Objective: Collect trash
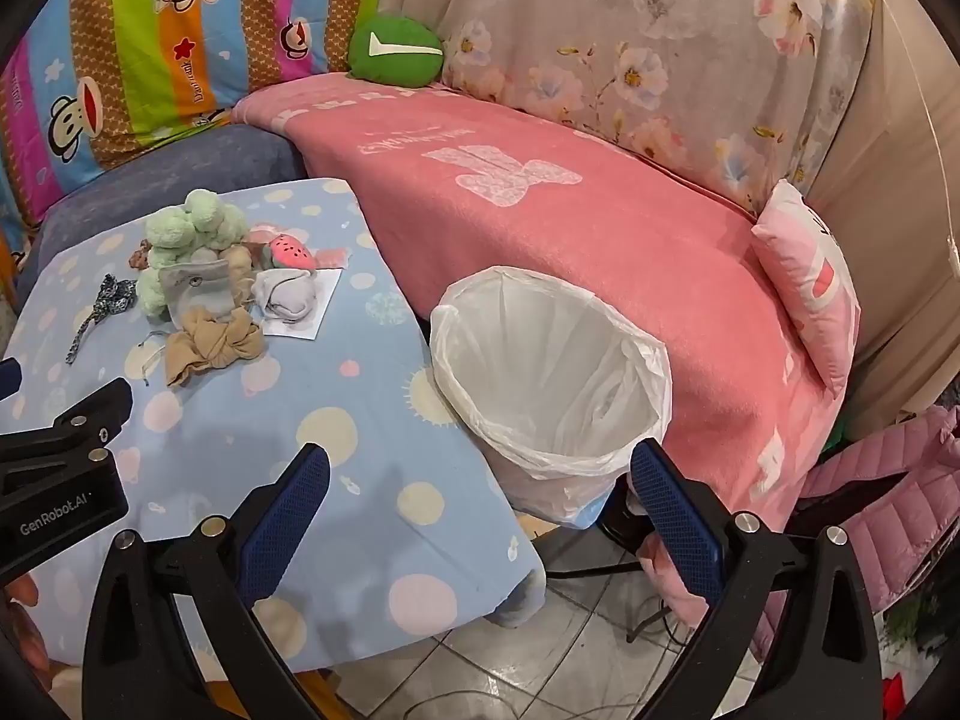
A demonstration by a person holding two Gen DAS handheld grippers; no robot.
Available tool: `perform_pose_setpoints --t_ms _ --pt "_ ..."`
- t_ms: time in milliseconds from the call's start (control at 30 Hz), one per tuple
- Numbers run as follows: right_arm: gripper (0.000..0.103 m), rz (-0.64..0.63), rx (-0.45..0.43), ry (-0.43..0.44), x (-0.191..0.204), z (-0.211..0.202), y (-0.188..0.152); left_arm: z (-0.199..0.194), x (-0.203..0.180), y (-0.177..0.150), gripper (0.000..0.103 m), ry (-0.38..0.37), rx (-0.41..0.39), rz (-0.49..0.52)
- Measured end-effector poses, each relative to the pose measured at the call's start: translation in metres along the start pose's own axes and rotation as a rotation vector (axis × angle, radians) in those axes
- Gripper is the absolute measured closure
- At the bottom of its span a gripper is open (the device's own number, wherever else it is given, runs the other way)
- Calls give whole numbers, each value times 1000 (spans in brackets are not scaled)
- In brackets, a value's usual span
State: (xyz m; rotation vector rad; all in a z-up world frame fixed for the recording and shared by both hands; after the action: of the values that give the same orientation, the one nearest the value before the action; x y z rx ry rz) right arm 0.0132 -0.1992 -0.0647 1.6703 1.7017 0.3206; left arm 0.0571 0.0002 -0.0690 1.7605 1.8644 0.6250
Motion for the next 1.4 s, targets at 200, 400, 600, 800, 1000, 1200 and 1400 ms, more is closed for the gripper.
perform_pose_setpoints --t_ms 200,400,600,800,1000,1200,1400 --pt "7 1 -2 -1 -1 1 1 0 1 1 7 -1 0 11" --pt "7 -5 1 -4 3 0 2 4 -3 -5 7 2 -2 16" --pt "7 -8 -7 -10 0 0 2 4 -2 -3 7 1 2 16" --pt "7 -9 -6 -13 0 -2 5 1 -1 -1 7 1 3 9" --pt "7 -10 -8 -14 1 -2 5 -1 -1 0 7 -2 -2 10" --pt "7 -12 -8 -16 -1 -3 6 -1 0 -2 7 -3 0 7" --pt "7 -13 -8 -19 -2 -3 6 -1 1 -1 7 -6 0 10"
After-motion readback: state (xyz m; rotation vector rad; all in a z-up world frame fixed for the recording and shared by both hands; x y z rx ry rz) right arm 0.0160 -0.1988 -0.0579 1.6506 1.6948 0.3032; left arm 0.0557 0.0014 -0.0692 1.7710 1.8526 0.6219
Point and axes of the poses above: each gripper's, at about its wrist camera, not at the fingertips, and z roughly the way its jaws point, x to its left, y to its top, the point moved 9 cm from there along z, roughly the way its jaws point, and after that the axes turned 10 degrees about -z, right-handed, at the moved point
